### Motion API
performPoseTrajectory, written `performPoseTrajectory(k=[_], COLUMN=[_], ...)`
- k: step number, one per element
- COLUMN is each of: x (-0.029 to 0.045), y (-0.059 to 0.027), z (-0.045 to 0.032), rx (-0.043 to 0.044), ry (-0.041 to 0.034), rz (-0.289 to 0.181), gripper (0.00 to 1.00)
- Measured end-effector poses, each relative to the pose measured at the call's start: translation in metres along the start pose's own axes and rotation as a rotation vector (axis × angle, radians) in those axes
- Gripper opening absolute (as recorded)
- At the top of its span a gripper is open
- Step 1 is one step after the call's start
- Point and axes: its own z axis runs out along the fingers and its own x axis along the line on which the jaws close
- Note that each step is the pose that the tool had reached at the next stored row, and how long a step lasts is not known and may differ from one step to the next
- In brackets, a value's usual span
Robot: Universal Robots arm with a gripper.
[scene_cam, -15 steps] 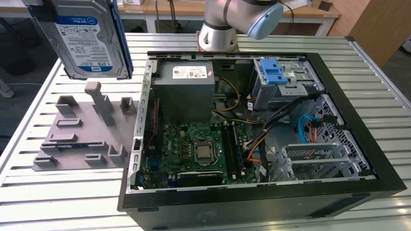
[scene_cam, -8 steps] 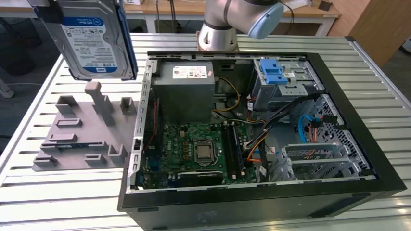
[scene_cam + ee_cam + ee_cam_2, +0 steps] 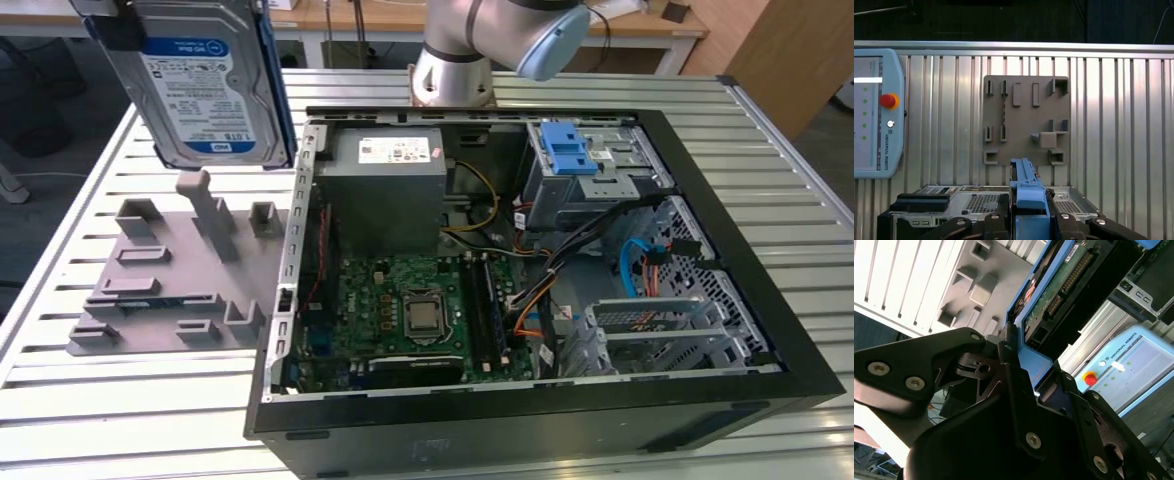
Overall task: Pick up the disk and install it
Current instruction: 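Pick up the disk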
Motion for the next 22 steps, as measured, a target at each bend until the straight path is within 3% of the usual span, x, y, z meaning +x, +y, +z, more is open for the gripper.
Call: performPoseTrajectory(k=[22], x=[0.0061], y=[-0.0248], z=[-0.0010], rx=[-0.0001], ry=[0.0003], rz=[0.000], gripper=[0.36])
